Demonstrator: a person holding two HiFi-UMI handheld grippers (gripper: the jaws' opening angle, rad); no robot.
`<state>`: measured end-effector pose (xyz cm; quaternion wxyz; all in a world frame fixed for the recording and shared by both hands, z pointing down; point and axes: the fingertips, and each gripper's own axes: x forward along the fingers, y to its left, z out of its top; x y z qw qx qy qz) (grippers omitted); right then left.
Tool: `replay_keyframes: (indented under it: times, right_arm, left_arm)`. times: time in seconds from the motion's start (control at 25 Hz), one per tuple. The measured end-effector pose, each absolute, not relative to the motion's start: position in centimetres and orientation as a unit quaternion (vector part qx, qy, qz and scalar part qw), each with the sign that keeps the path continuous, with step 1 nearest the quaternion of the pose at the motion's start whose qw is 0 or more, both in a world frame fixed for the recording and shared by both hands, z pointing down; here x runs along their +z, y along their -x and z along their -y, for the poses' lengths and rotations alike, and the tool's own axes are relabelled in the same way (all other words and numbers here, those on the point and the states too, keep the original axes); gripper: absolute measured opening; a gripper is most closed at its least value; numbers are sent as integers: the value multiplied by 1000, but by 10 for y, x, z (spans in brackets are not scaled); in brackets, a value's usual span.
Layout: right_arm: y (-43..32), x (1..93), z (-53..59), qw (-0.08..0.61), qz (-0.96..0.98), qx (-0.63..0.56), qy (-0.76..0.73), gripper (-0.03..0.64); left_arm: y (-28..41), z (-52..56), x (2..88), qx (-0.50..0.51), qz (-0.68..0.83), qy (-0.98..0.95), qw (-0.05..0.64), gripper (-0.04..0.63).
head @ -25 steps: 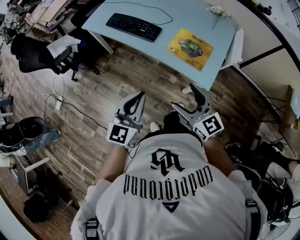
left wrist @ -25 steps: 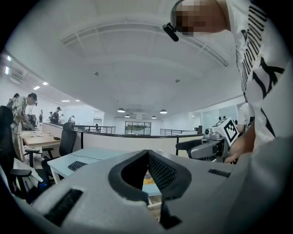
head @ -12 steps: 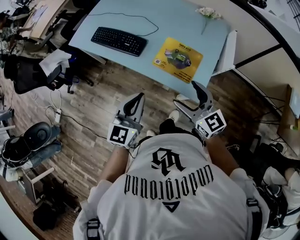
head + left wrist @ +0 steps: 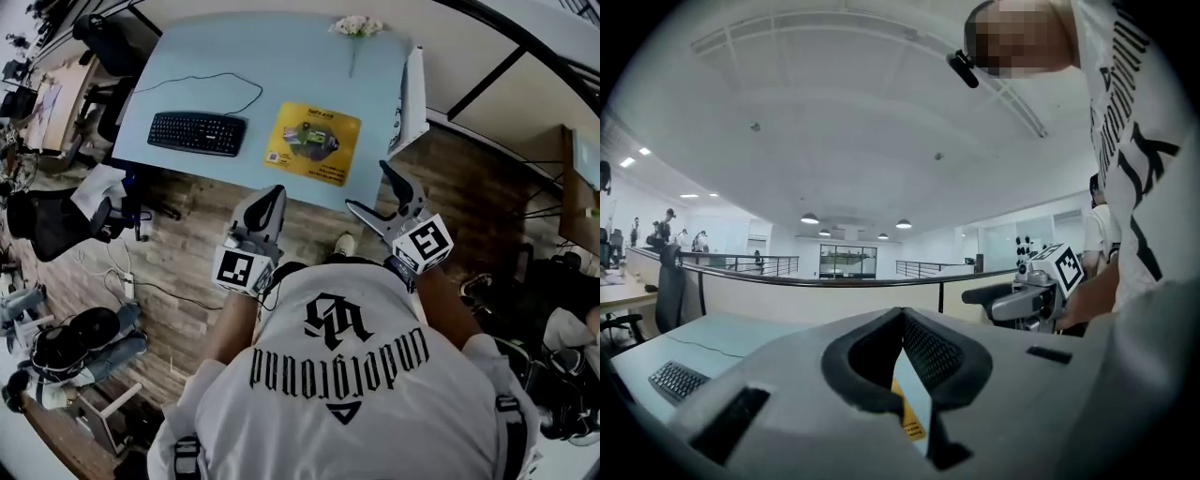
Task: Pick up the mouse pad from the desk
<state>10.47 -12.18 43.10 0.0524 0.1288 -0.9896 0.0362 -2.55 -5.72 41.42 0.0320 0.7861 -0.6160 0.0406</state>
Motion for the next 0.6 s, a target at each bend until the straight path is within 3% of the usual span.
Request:
replay_keyframes:
  times: [0.6]
  right_arm:
    - [-139, 423, 174, 37, 969, 38, -243, 397]
  left_arm:
    - [17, 152, 403, 32, 532, -846, 13, 8]
